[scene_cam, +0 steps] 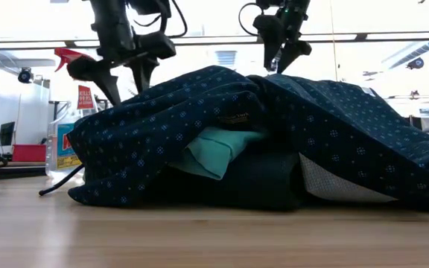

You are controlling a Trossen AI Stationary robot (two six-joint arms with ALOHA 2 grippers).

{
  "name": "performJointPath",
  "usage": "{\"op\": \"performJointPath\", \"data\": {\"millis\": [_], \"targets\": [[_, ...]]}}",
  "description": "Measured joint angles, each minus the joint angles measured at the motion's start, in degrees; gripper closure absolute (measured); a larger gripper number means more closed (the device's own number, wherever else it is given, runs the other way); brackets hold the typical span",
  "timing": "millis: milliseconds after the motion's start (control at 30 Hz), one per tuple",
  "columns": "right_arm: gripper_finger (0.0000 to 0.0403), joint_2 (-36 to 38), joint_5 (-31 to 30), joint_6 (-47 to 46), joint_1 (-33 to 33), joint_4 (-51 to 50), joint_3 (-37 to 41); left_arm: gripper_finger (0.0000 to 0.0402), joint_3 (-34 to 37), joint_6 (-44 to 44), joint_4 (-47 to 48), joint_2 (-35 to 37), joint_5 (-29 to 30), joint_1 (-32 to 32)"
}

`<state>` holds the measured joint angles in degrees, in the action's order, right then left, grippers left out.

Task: Fold Laundry from Bin
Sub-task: Fold the blue polo shirt

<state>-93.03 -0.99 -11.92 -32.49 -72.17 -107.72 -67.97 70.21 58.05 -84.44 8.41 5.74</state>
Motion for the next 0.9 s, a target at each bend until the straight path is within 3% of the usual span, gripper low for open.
{"op": "performJointPath", "data": {"millis": [333, 467, 667, 800, 900], "targets": [[0.0133, 0.0, 0.0, -1.8, 1.4, 0.3, 0.1, 0.0195, 2.2, -3.6, -3.1, 0.0, 0.2, 0.0], [0.0133, 0.2, 0.0, -1.7, 2.1, -0.8, 0.1, 0.0247, 2.4, -5.5, -3.3, 0.0, 1.2, -0.2], [0.0144, 3.9, 0.2, -3.4, 2.9, -4.1, 0.1, 0.0378, 2.4, -7.2, -4.1, 0.1, 1.6, -0.4], [0.0156, 8.3, 2.6, -5.5, 3.6, -6.8, 0.3, 0.039, 2.4, -8.3, -5.1, 1.1, 1.6, -1.2], [0.0165, 12.2, 9.1, -7.2, 4.1, -8.5, 1.6, 0.0399, 0.7, -9.9, -5.1, 2.2, 1.6, -2.4]]}}
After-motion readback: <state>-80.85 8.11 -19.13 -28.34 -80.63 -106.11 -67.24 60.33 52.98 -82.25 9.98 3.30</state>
